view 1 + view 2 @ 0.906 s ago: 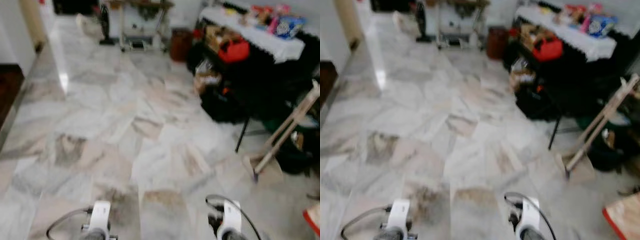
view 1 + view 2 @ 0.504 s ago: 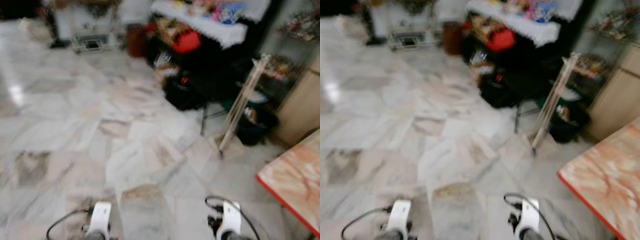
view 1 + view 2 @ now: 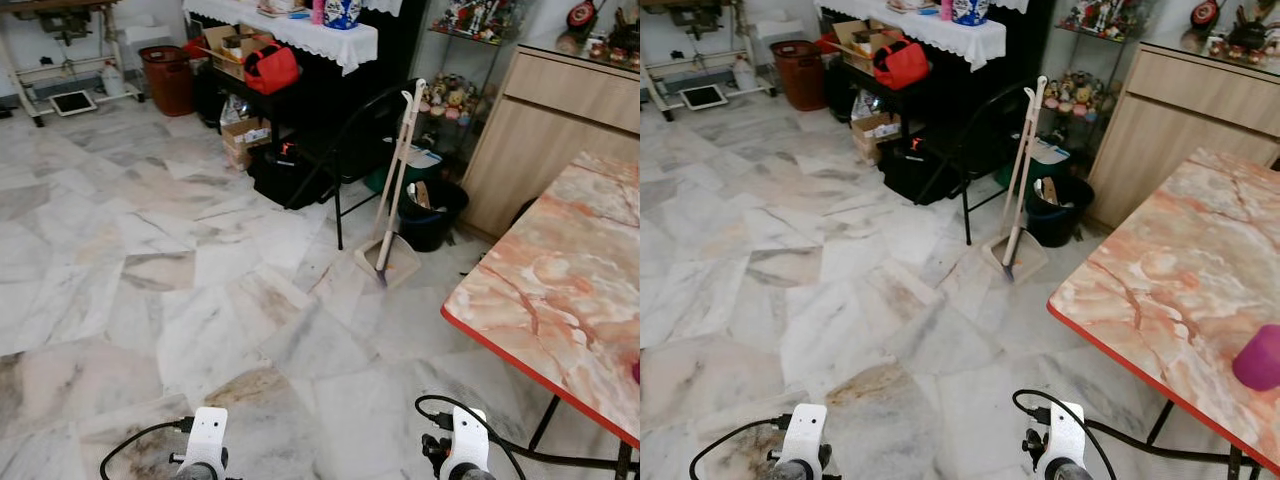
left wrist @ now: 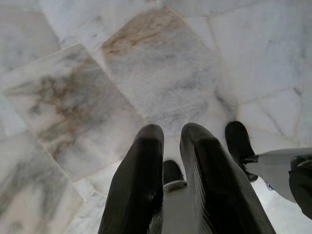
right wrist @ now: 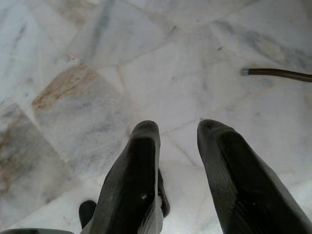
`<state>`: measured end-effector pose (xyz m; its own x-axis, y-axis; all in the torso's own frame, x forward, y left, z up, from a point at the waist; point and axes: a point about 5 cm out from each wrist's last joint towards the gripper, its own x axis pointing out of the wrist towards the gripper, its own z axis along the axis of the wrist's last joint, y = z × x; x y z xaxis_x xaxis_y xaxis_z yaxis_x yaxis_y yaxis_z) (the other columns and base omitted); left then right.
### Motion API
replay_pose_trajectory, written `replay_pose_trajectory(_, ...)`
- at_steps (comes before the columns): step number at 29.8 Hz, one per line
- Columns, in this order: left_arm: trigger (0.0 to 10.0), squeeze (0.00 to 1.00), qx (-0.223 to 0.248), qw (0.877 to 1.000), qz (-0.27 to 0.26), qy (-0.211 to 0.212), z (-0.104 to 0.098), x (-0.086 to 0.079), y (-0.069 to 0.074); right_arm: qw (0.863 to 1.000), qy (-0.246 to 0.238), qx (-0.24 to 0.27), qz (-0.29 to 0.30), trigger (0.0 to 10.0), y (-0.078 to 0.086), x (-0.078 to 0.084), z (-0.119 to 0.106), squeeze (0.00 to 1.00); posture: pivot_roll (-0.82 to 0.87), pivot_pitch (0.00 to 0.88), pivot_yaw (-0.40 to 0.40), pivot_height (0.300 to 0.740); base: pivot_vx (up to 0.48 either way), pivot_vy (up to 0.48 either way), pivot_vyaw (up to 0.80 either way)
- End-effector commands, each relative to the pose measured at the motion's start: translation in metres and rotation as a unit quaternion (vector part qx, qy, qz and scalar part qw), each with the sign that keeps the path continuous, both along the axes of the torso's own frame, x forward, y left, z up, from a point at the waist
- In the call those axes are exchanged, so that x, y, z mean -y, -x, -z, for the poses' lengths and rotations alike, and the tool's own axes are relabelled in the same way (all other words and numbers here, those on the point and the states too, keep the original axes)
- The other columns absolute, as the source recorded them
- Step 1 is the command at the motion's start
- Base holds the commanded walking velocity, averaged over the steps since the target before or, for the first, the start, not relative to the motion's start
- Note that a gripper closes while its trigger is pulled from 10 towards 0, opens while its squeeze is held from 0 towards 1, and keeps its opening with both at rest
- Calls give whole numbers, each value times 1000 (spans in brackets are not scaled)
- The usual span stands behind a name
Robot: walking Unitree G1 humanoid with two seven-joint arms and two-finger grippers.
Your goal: Setting the table
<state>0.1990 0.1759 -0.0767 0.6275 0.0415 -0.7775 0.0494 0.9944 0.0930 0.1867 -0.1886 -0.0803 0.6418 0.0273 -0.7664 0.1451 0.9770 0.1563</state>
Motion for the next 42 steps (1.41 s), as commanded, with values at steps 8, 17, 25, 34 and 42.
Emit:
replay_pose_trajectory(8,10000,0,-12,1000,24,-11,1,2,2,1000,11,7,4,10000,-3,4,-2,0,29,0,-55,740,0,-80,-800)
replay_pose_trajectory(17,10000,0,-7,1000,23,-11,0,1,-2,1000,13,7,12,10000,-4,5,-3,0,27,0,-50,740,0,-138,-800)
replay_pose_trajectory(25,10000,0,-7,999,29,-12,0,2,-1,1000,14,5,16,10000,-1,6,-2,0,25,0,-49,740,0,0,-800)
replay_pose_trajectory(34,10000,0,-8,999,35,-15,0,2,-1,1000,13,6,17,10000,-2,6,-2,0,31,0,-48,740,0,0,-800)
replay_pose_trajectory(42,10000,0,-8,999,39,-17,0,1,-1,1000,10,13,20,10000,-5,4,-3,0,31,0,-44,740,0,0,-162)
